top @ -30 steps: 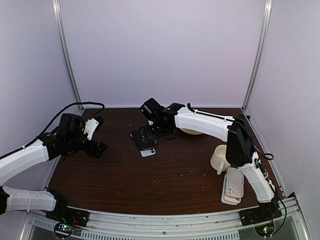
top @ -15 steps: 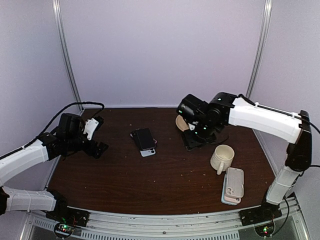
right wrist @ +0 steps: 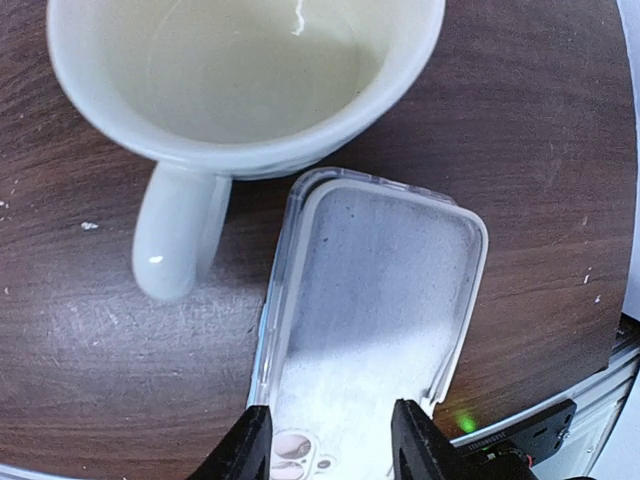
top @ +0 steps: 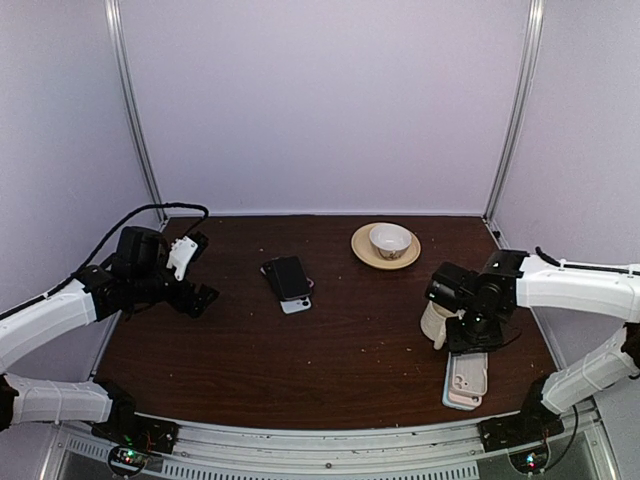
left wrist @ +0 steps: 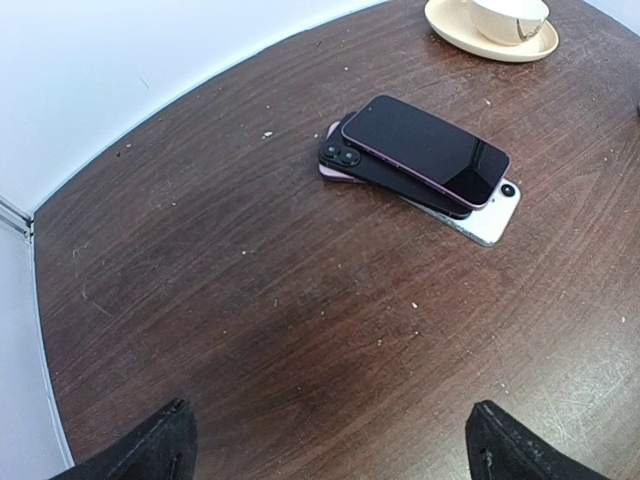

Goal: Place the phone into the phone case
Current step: Pick up the phone case from the phone case.

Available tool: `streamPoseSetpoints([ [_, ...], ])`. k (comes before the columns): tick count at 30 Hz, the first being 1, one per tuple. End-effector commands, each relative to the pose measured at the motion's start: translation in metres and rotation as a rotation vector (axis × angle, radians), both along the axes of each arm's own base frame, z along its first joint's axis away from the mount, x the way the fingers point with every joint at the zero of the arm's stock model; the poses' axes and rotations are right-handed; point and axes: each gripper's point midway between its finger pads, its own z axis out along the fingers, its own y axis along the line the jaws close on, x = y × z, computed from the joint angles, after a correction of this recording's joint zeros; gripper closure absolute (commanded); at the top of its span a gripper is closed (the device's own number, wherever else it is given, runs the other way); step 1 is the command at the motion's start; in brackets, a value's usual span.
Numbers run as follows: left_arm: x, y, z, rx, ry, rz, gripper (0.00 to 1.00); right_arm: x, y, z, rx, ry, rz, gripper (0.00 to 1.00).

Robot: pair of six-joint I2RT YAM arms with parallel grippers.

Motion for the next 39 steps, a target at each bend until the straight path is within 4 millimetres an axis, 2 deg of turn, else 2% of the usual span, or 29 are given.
streamPoseSetpoints([
  [1, 0.000, -0.004, 0.009, -0.022, -0.023, -0.007, 0.02, 0.009, 0.009, -0.009, 0.097, -0.032, -0.064, 0.56],
  [9, 0.000, -0.005, 0.006, -0.019, -0.016, -0.011, 0.03, 0.006, 0.010, -0.031, 0.161, -0.003, -0.102, 0.61],
  [12, 0.000, -0.005, 0.007, -0.019, -0.018, -0.009, 0.02, 0.003, 0.003, -0.034, 0.131, 0.010, -0.108, 0.72],
  [15, 0.000, -0.005, 0.007, -0.019, -0.018, -0.011, 0.02, -0.001, 0.005, -0.038, 0.148, 0.027, -0.108, 0.85],
  [18, 0.000, -0.005, 0.006, -0.018, -0.016, -0.011, 0.03, -0.003, 0.003, -0.033, 0.148, 0.029, -0.115, 1.00],
  [23, 0.000, -0.006, 0.008, -0.024, -0.018, -0.017, 0.02, -0.004, -0.005, -0.017, 0.149, -0.003, -0.133, 1.00],
  [26, 0.000, -0.006, 0.008, -0.024, -0.017, -0.018, 0.02, 0.002, -0.016, 0.006, 0.121, -0.068, -0.153, 1.00],
  [28, 0.000, -0.006, 0.008, -0.025, -0.018, -0.018, 0.02, 0.004, -0.032, 0.028, 0.072, -0.129, -0.177, 1.00],
  [31, 0.000, -0.007, 0.009, -0.029, -0.020, -0.019, 0.02, 0.014, -0.056, 0.072, 0.050, -0.304, -0.249, 1.00],
  [34, 0.000, -0.007, 0.008, -0.031, -0.020, -0.018, 0.03, 0.038, -0.070, 0.126, 0.092, -0.531, -0.283, 1.00],
  [36, 0.001, -0.009, 0.005, -0.040, -0.010, -0.019, 0.02, 0.063, -0.064, 0.164, 0.095, -0.639, -0.199, 1.00],
  [39, 0.002, -0.012, 0.003, -0.035, 0.014, -0.028, 0.03, 0.107, -0.026, 0.210, 0.053, -0.693, 0.022, 1.00],
])
